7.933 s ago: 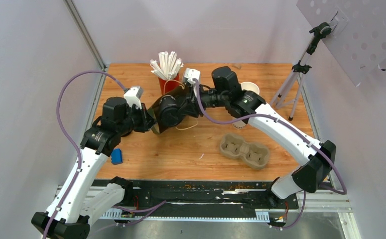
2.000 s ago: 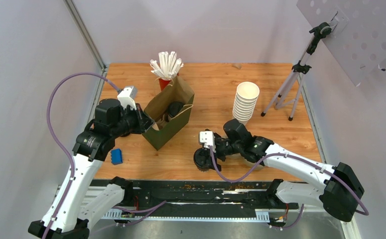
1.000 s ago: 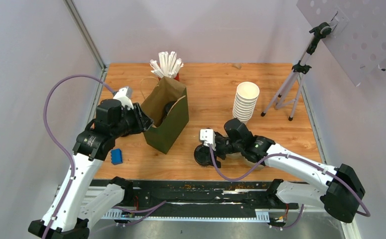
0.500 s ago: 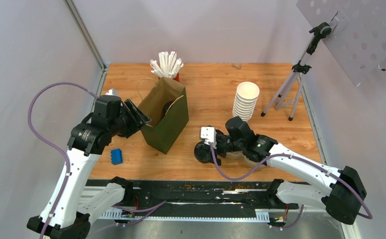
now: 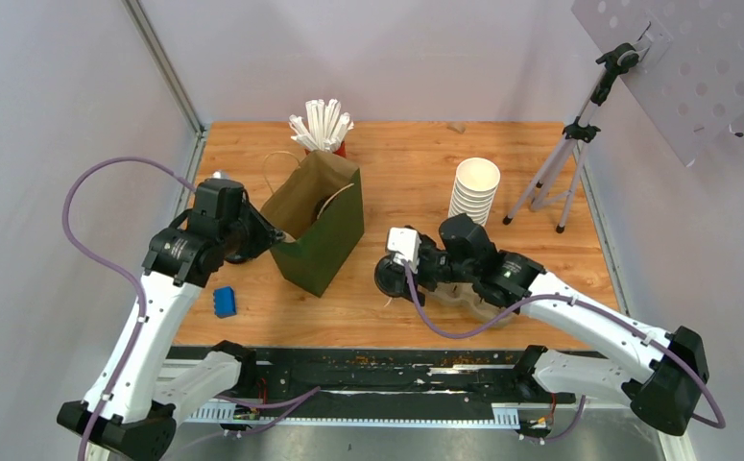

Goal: Pack the takeout coffee

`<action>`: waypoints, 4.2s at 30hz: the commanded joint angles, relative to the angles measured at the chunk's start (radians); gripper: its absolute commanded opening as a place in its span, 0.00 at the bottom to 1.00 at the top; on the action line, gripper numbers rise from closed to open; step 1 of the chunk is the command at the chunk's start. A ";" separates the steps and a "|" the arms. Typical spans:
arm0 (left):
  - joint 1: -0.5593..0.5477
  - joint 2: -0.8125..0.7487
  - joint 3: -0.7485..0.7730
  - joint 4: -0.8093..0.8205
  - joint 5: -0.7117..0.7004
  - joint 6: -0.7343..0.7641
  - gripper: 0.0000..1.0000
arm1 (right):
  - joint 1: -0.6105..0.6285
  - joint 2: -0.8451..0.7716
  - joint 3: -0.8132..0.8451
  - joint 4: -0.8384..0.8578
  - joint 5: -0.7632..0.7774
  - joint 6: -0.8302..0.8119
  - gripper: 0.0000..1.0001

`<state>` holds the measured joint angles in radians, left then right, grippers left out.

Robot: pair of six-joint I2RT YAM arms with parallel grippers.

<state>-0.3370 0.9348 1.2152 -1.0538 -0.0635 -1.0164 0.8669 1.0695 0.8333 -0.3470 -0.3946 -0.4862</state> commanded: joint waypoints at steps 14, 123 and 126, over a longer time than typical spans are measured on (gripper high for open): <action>-0.002 0.067 0.098 0.174 0.267 0.427 0.00 | -0.017 0.006 0.449 -0.178 0.652 0.148 0.74; -0.002 0.078 -0.023 0.294 0.413 0.642 0.31 | 0.044 0.194 0.378 0.013 -0.084 -0.417 0.73; -0.002 0.068 -0.043 0.314 0.447 0.653 0.16 | 0.043 0.223 0.363 0.058 -0.096 -0.429 0.73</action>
<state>-0.3370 1.0191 1.1896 -0.8070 0.3294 -0.3939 0.9054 1.2617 1.2140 -0.3820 -0.4503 -0.8768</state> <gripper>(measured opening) 0.228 0.763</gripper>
